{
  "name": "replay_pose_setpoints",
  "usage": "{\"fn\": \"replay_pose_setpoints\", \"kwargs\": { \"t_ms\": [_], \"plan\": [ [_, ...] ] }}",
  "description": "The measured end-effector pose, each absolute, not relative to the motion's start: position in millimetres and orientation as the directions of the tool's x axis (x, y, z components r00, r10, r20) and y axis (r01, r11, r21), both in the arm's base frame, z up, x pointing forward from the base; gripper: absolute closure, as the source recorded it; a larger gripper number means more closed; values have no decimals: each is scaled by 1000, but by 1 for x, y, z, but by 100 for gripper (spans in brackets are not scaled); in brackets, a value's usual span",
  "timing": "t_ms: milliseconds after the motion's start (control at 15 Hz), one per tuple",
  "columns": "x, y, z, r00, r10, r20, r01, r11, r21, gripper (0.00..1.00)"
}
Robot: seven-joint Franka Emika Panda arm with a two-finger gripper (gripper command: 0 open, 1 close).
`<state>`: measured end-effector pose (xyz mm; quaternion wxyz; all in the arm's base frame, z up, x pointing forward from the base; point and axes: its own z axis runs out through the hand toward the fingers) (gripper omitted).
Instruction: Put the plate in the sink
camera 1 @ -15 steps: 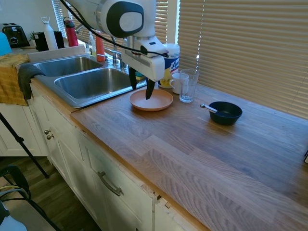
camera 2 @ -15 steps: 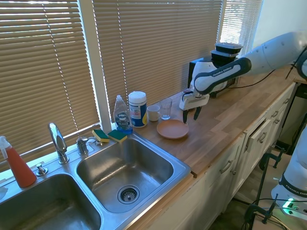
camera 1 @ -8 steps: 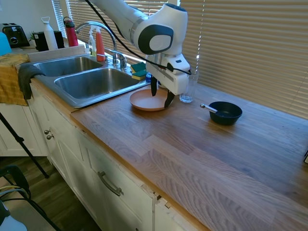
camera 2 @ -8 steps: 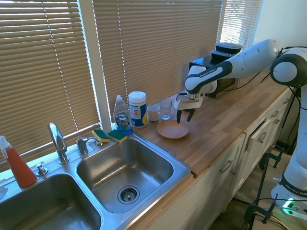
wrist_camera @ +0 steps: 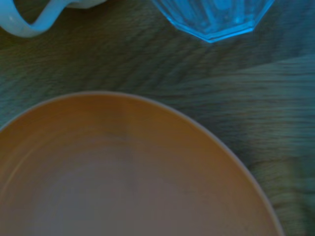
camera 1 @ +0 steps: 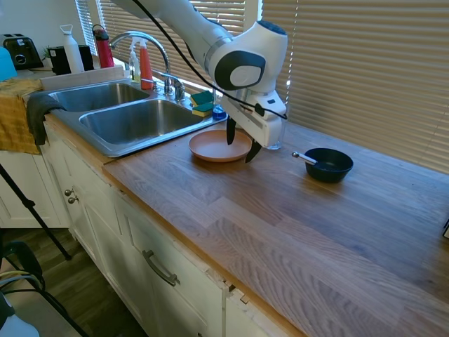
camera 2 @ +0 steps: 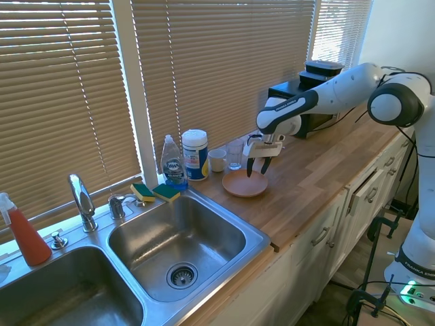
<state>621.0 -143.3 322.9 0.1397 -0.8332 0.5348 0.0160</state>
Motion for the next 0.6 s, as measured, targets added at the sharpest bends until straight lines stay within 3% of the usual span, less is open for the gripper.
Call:
{"fn": "replay_pose_setpoints", "kwargs": {
  "t_ms": [600],
  "plan": [
    [626,-144,314,450,-871,-196,-886,-408,-221,100]
  ]
}}
